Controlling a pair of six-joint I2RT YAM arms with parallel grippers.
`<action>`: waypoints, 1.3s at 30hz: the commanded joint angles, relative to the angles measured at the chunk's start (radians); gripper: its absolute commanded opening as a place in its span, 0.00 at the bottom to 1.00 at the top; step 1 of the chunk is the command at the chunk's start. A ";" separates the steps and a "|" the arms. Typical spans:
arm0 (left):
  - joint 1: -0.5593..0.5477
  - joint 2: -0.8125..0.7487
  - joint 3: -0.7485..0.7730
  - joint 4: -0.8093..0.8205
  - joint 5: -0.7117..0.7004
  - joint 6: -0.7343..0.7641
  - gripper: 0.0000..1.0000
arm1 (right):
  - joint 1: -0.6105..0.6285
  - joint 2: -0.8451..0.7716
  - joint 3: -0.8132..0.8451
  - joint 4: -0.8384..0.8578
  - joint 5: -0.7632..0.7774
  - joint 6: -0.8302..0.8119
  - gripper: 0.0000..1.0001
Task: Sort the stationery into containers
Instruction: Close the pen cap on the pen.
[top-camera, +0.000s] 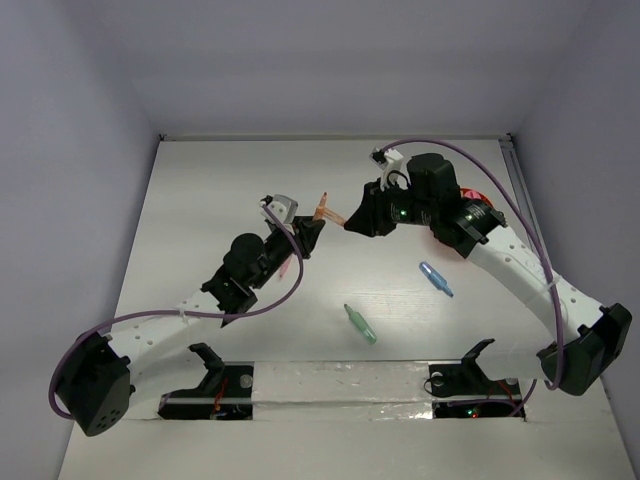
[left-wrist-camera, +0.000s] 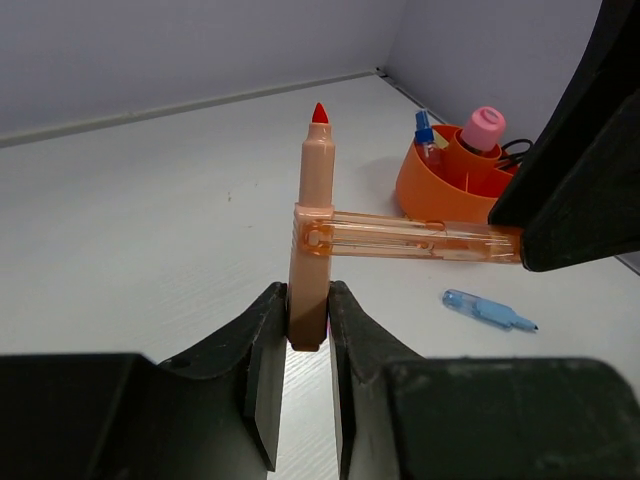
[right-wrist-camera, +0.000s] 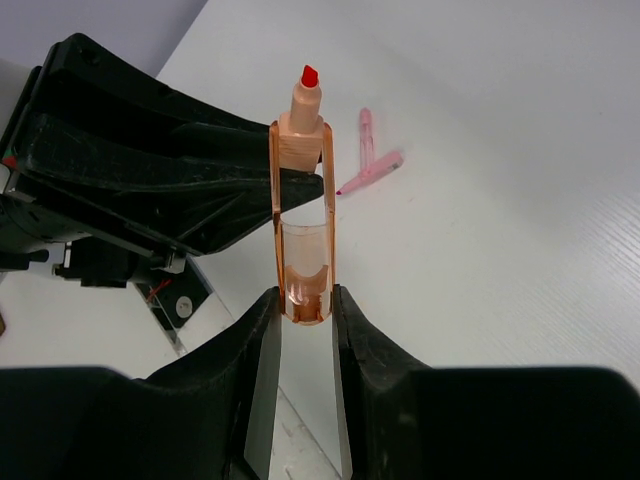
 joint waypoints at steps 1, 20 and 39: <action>0.003 -0.010 0.058 0.067 0.017 0.005 0.00 | -0.006 -0.034 -0.010 0.035 -0.004 0.007 0.00; -0.026 -0.039 -0.028 0.031 0.111 -0.077 0.00 | -0.016 -0.043 0.155 -0.002 0.189 -0.064 0.00; -0.064 -0.089 0.000 -0.018 0.149 -0.054 0.00 | -0.016 0.061 0.274 -0.016 0.129 -0.084 0.00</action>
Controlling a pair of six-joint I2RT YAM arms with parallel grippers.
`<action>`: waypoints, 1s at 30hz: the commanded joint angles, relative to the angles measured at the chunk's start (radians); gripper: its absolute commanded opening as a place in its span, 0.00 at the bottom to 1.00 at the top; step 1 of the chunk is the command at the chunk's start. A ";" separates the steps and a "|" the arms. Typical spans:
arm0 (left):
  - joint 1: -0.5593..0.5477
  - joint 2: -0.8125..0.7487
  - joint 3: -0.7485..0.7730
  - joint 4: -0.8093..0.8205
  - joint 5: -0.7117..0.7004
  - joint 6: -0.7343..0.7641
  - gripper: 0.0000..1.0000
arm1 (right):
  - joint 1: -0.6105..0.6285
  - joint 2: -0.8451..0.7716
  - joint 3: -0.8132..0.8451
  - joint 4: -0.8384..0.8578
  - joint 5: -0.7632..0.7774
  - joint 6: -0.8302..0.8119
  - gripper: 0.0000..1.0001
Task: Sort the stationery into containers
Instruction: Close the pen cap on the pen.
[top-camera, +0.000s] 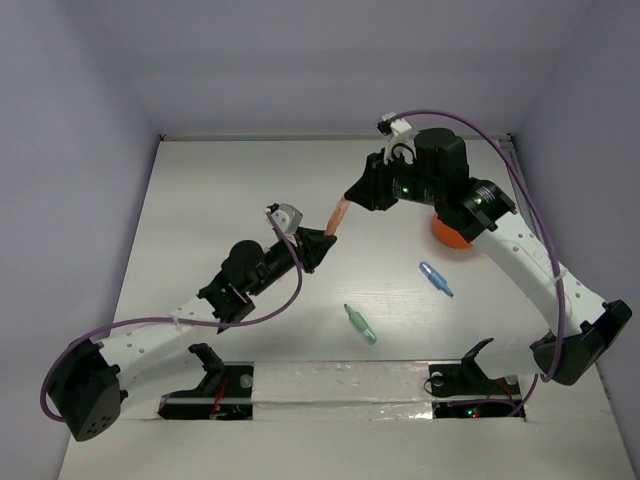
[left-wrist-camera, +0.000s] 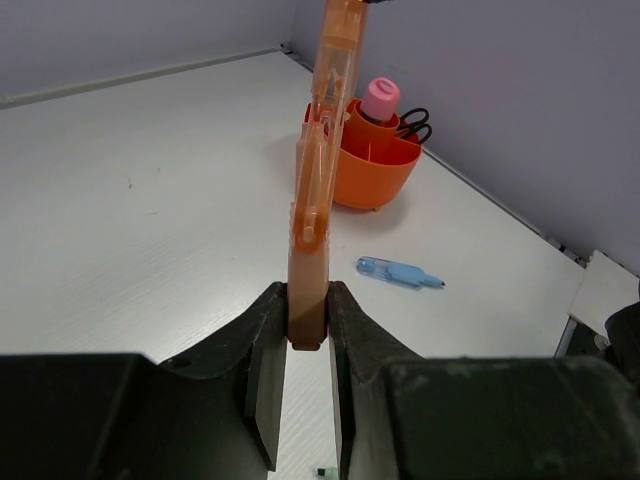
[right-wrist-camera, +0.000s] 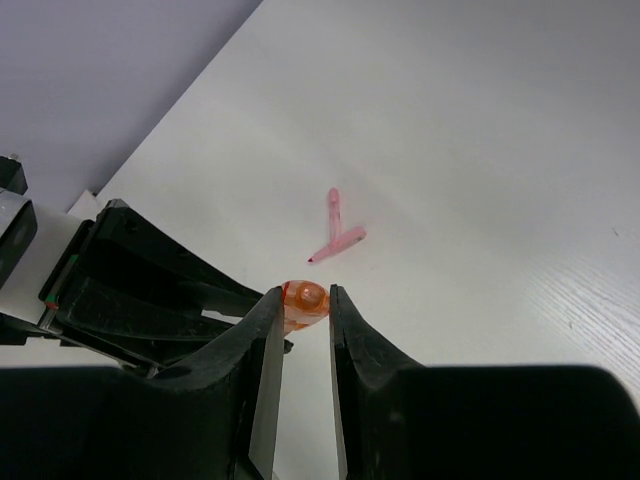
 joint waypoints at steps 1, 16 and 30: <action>-0.005 -0.035 0.019 0.021 0.014 0.015 0.00 | -0.010 0.006 0.062 0.024 -0.011 -0.026 0.00; -0.005 -0.035 0.060 0.030 0.020 0.025 0.00 | -0.010 0.030 0.016 0.025 -0.099 -0.020 0.00; -0.014 0.008 0.065 0.051 0.021 0.006 0.00 | -0.010 -0.034 -0.036 0.120 -0.092 0.049 0.83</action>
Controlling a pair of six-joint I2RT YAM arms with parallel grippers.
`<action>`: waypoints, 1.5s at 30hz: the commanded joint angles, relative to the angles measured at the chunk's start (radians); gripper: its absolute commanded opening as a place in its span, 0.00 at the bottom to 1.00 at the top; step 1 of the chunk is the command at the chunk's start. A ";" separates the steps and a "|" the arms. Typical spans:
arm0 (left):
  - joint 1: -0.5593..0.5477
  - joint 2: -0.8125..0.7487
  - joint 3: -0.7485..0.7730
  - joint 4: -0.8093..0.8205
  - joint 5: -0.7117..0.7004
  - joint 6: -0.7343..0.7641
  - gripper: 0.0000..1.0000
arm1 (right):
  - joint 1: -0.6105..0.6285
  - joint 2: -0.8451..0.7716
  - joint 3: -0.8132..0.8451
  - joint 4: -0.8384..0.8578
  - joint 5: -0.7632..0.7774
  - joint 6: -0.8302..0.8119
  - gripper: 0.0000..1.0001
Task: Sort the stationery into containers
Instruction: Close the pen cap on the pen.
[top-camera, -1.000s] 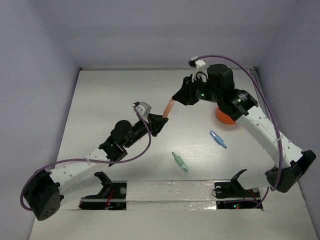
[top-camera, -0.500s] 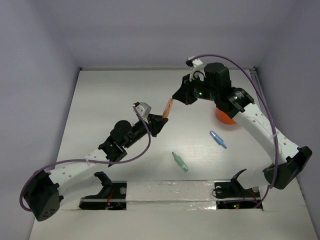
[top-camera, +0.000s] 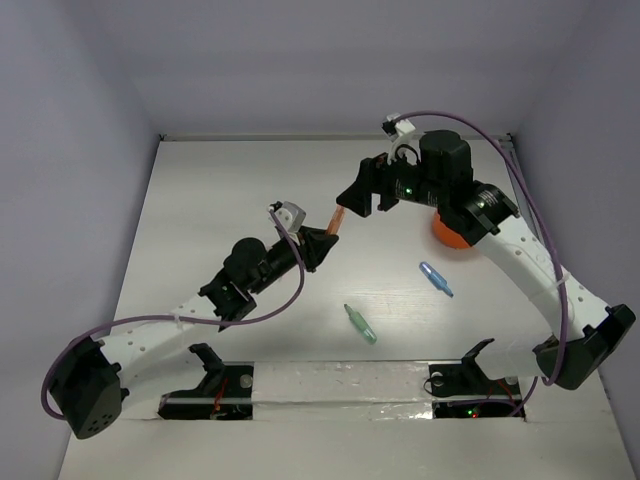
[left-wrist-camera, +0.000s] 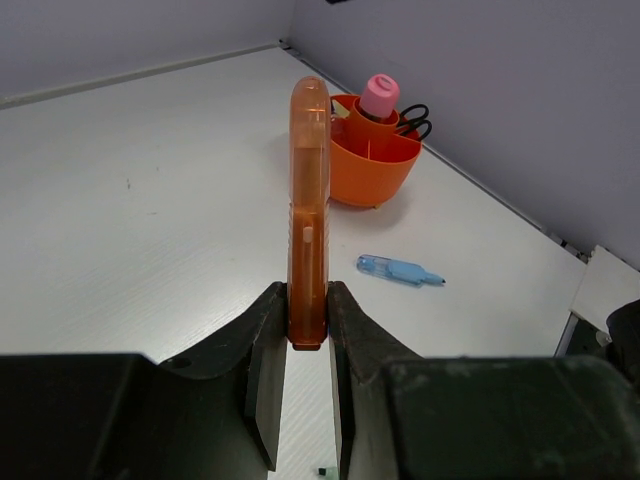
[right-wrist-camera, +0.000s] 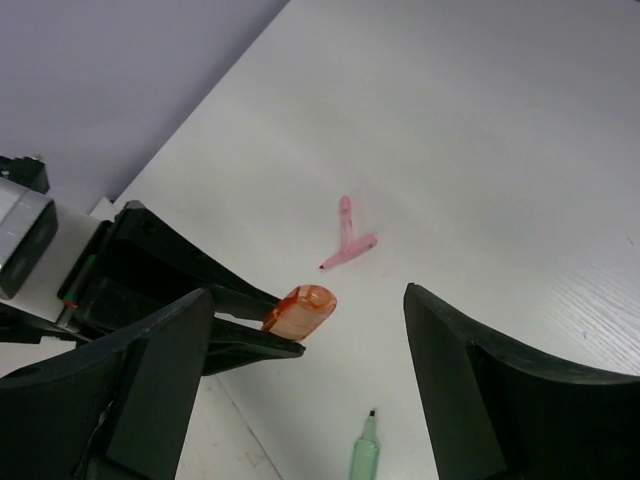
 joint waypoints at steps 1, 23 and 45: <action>-0.013 0.002 0.041 0.080 0.017 -0.004 0.00 | -0.003 -0.008 -0.006 0.088 -0.045 0.032 0.82; -0.041 0.058 0.094 0.103 0.000 0.001 0.00 | -0.003 -0.033 -0.250 0.266 -0.088 0.150 0.60; -0.059 0.081 0.089 0.112 -0.057 -0.007 0.00 | -0.003 -0.094 -0.324 0.382 -0.028 0.191 0.52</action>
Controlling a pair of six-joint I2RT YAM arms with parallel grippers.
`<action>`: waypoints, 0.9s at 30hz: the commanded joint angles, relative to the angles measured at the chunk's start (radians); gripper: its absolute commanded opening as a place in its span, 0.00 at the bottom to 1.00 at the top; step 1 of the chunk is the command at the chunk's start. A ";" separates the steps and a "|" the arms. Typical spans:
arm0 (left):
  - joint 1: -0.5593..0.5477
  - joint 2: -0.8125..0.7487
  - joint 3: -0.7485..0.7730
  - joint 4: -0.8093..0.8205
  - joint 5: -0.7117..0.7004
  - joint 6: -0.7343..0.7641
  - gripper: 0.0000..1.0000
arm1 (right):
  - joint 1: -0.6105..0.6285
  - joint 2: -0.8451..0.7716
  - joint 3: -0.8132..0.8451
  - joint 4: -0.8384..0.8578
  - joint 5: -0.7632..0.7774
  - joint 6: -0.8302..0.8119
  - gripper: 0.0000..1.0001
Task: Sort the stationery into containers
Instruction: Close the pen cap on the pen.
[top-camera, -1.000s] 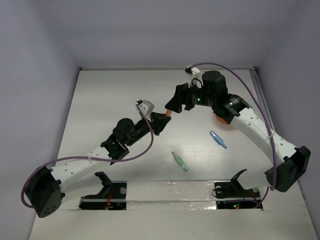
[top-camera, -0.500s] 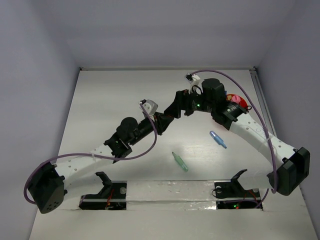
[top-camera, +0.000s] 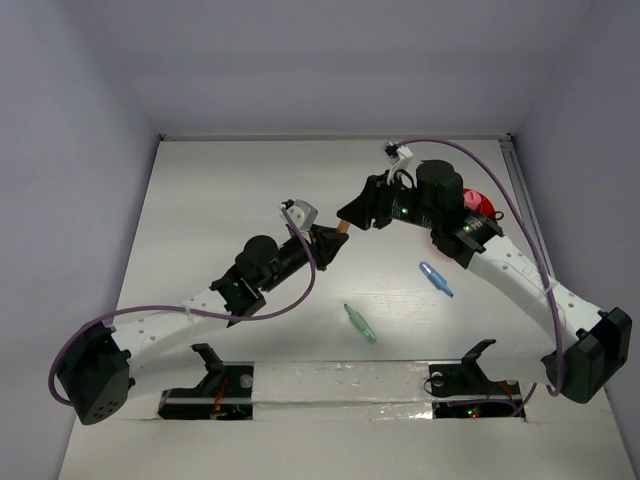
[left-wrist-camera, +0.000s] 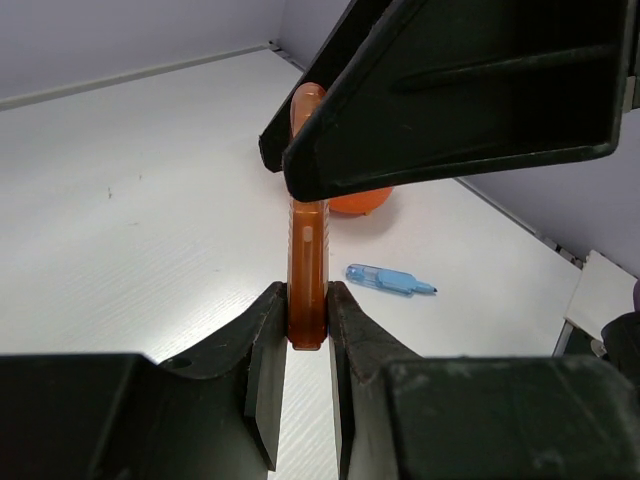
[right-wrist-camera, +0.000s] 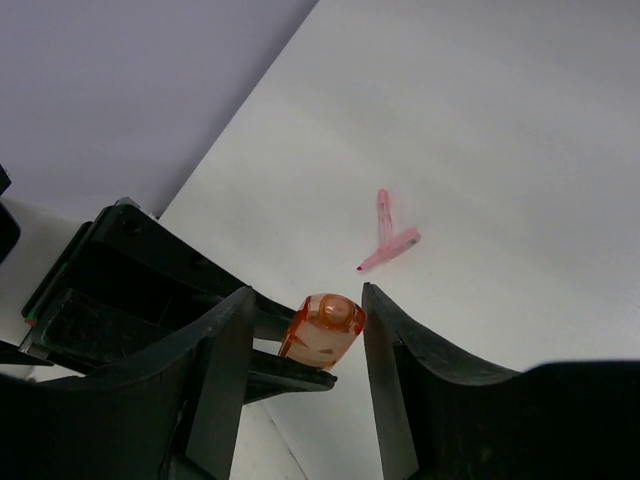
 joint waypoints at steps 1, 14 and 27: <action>-0.008 -0.008 0.046 0.069 -0.016 -0.003 0.00 | -0.003 -0.006 0.004 0.062 0.019 0.007 0.51; -0.017 -0.004 0.085 0.086 -0.033 -0.021 0.00 | 0.015 -0.012 -0.066 0.137 0.016 0.051 0.07; -0.026 -0.065 0.223 0.150 -0.080 -0.082 0.00 | 0.056 -0.033 -0.242 0.373 -0.013 0.136 0.00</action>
